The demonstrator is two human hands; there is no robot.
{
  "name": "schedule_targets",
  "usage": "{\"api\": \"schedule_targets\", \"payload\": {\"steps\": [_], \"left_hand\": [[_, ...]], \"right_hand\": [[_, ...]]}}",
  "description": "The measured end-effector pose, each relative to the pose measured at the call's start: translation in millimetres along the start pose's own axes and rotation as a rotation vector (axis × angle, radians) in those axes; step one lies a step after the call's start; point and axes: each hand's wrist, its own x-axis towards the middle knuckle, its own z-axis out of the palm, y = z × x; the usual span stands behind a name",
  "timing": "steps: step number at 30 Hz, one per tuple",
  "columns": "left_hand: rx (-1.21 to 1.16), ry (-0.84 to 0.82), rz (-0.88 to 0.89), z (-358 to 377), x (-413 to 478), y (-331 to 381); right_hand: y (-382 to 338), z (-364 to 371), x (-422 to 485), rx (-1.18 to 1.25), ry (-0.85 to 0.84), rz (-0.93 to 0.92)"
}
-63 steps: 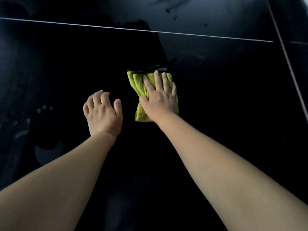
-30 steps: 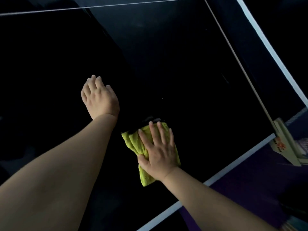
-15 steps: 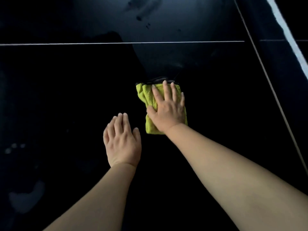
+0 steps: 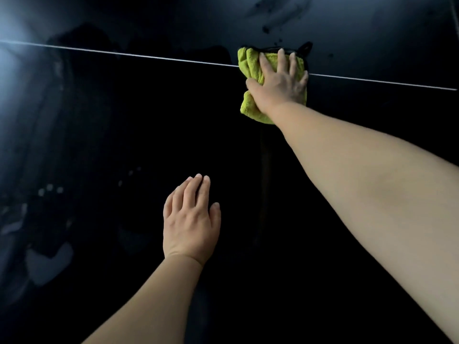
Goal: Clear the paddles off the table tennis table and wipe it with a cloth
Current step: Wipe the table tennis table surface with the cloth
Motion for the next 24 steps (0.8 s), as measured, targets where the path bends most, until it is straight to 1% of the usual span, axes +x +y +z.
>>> {"api": "schedule_targets", "payload": {"steps": [4,8,15,20,24], "left_hand": [[-0.001,0.014,0.001,-0.6,-3.0,1.9],[-0.023,0.021,0.003,-1.2,-4.3,3.7],[-0.058,-0.002,0.017,-6.2,-10.4,6.5],[-0.132,-0.010,0.109,-13.5,-19.8,1.8],[-0.182,-0.004,0.149,-17.0,-24.7,-2.0]], "right_hand": [[8.3,0.8,-12.8,0.031,-0.010,-0.029],[21.7,8.4,-63.6,0.049,-0.011,-0.037],[56.7,26.7,-213.6,0.017,-0.057,-0.044],[66.1,44.6,-332.8,-0.017,-0.083,-0.004],[68.8,59.5,-417.1,-0.048,-0.131,0.048]]}}
